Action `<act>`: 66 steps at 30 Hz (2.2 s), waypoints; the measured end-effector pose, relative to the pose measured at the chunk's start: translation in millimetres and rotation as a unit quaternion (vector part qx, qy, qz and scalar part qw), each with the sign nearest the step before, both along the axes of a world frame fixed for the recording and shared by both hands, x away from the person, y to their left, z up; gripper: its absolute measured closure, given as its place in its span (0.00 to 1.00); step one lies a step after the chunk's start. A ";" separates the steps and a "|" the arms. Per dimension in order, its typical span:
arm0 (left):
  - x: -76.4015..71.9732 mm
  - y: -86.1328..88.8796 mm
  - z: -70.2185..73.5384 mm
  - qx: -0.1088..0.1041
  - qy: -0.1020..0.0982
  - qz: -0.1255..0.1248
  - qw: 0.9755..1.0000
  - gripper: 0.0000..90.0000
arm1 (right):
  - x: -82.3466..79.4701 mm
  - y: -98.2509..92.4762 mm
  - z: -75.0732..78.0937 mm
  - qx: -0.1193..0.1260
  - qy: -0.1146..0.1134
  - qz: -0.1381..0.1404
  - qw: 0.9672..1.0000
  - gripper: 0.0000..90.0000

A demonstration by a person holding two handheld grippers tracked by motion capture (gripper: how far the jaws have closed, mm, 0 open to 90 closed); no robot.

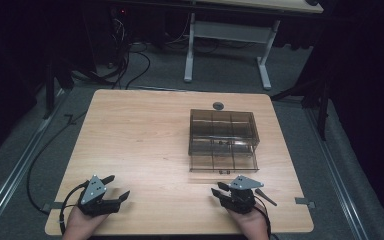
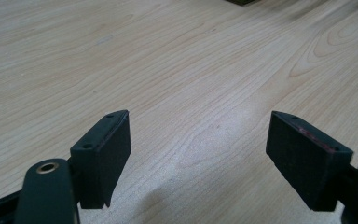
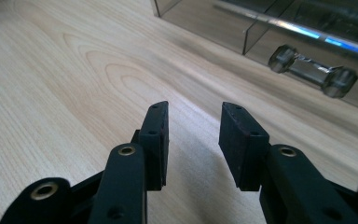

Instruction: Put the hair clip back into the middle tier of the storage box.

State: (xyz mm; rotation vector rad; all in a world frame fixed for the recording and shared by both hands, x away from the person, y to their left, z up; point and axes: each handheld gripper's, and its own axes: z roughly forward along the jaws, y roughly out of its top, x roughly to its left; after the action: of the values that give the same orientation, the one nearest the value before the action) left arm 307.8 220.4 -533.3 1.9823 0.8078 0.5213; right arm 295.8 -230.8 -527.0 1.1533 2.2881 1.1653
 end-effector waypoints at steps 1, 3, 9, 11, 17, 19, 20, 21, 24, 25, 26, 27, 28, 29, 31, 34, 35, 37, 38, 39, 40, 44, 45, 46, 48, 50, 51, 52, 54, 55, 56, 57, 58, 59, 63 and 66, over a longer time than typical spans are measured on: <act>0.0 0.0 0.0 0.000 0.000 0.000 1.000 0.25 | 0.2 -0.3 -0.2 0.000 -0.001 -0.001 1.000 0.70; 0.0 0.0 0.0 0.000 0.000 0.001 1.000 0.25 | 0.4 -0.2 -0.6 0.000 0.002 -0.002 1.000 0.70; 0.2 0.2 0.1 0.000 0.001 0.000 1.000 0.25 | -0.6 -0.8 -0.1 0.000 0.003 -0.001 1.000 0.70; -0.1 0.1 0.0 -0.001 0.000 -0.001 1.000 0.25 | -0.6 -1.0 0.3 0.000 0.003 0.000 1.000 0.70; 0.0 0.0 0.0 0.000 0.000 -0.001 1.000 0.25 | -4.4 -14.1 4.8 -0.002 0.005 -0.020 1.000 0.72; 0.2 -0.1 0.0 0.001 0.001 0.000 1.000 0.25 | -5.7 -20.3 5.3 -0.006 0.005 -0.028 1.000 0.72; 0.2 -0.1 0.0 0.001 0.001 0.000 1.000 0.25 | -6.3 -23.4 5.8 -0.010 0.003 -0.032 0.999 0.72; 0.2 -0.1 0.1 0.001 0.001 0.000 1.000 0.25 | -6.3 -23.4 5.8 -0.010 0.003 -0.032 0.999 0.72; 0.2 0.0 0.1 0.001 0.001 0.000 1.000 0.25 | -8.9 -37.3 7.8 -0.014 0.003 -0.049 0.999 0.72; 0.2 0.0 0.1 0.001 0.001 0.000 1.000 0.25 | -9.8 -40.8 8.2 -0.013 0.005 -0.055 0.998 0.73; 0.2 0.0 0.1 0.000 0.001 0.000 1.000 0.25 | -9.8 -40.8 8.2 -0.013 0.005 -0.055 0.998 0.73; 0.2 0.1 0.1 0.001 0.001 -0.001 1.000 0.25 | -10.1 -43.8 8.5 -0.014 0.003 -0.057 0.998 0.72; 0.1 0.1 0.1 0.000 0.001 -0.001 1.000 0.25 | -11.4 -48.1 9.1 -0.013 0.004 -0.063 0.998 0.73; 0.2 0.2 0.1 0.000 0.000 -0.001 1.000 0.25 | -12.7 -52.4 9.9 -0.012 0.004 -0.069 0.998 0.73; 0.2 0.3 0.1 -0.001 0.000 -0.001 1.000 0.25 | -14.5 -59.1 11.1 -0.012 0.002 -0.078 0.997 0.73; 0.2 0.3 0.1 -0.001 0.001 -0.002 1.000 0.25 | -17.5 -68.7 12.0 -0.008 0.002 -0.092 0.996 0.73; 0.2 0.4 0.1 -0.001 0.000 -0.001 1.000 0.25 | -18.4 -71.7 12.1 -0.007 0.003 -0.096 0.995 0.73; 0.2 0.4 0.1 -0.001 0.001 -0.002 1.000 0.25 | -21.0 -79.5 13.1 -0.008 0.003 -0.107 0.994 0.73; 0.2 0.4 0.1 -0.001 0.001 -0.002 1.000 0.25 | -22.1 -82.0 13.6 -0.007 0.003 -0.113 0.994 0.73; 0.2 0.4 0.1 -0.001 0.001 -0.002 1.000 0.25 | -22.1 -82.0 13.6 -0.007 0.003 -0.113 0.994 0.73; 0.2 0.4 0.1 -0.001 0.001 -0.002 1.000 0.25 | -24.1 -87.5 14.2 -0.008 0.001 -0.122 0.993 0.73; 0.3 0.4 0.1 -0.001 0.001 -0.002 1.000 0.25 | -26.8 -97.0 14.4 -0.011 0.000 -0.135 0.991 0.73; 0.4 0.4 0.1 -0.001 0.001 -0.001 1.000 0.25 | -27.5 -100.1 14.6 -0.015 0.000 -0.139 0.990 0.73; 0.4 0.4 0.1 -0.001 0.001 -0.001 1.000 0.25 | -28.2 -103.0 14.7 -0.015 0.000 -0.144 0.989 0.73; 0.4 0.4 0.1 -0.001 0.002 -0.001 1.000 0.25 | -29.6 -111.0 14.8 -0.015 0.000 -0.155 0.988 0.73; 0.4 0.4 0.1 0.000 0.002 -0.001 1.000 0.25 | -30.4 -113.5 15.0 -0.014 0.003 -0.161 0.987 0.73; 0.4 0.3 0.1 0.000 0.001 -0.001 1.000 0.25 | -31.1 -117.7 15.0 -0.013 0.003 -0.164 0.986 0.73; 0.3 0.3 0.1 0.000 0.001 -0.001 1.000 0.25 | -32.4 -119.1 14.6 -0.014 0.002 -0.170 0.985 0.73; 0.3 0.3 0.1 0.000 0.002 -0.001 1.000 0.25 | -35.2 -123.2 12.7 -0.018 0.006 -0.171 0.985 0.73; 0.4 0.3 0.1 0.000 0.002 -0.001 1.000 0.25 | -37.6 -125.6 11.6 -0.017 0.011 -0.175 0.984 0.73; 0.4 0.3 0.1 0.000 0.002 -0.001 1.000 0.25 | -38.8 -127.3 10.6 -0.015 0.011 -0.176 0.984 0.74; 0.5 0.2 0.1 0.000 0.002 -0.001 1.000 0.25 | -40.1 -128.5 10.2 -0.013 0.016 -0.177 0.984 0.74; 0.5 0.2 0.1 0.001 0.002 -0.001 1.000 0.25 | -40.7 -128.9 9.8 -0.012 0.017 -0.177 0.984 0.74; 0.4 0.1 0.1 0.001 0.002 -0.001 1.000 0.25 | -40.5 -129.1 9.7 -0.014 0.018 -0.175 0.984 0.74; 0.5 0.2 0.1 0.001 0.003 0.000 1.000 0.25 | -38.3 -126.3 7.4 -0.019 0.022 -0.166 0.986 0.75; 0.7 0.2 0.1 0.001 0.004 -0.001 1.000 0.25 | -35.8 -123.3 3.0 -0.025 0.032 -0.165 0.986 0.77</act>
State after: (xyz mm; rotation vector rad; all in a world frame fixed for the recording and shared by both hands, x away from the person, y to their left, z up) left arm 308.4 220.6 -533.1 1.9883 0.8099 0.5133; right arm 260.0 -354.2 -524.0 1.4992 2.0540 0.9528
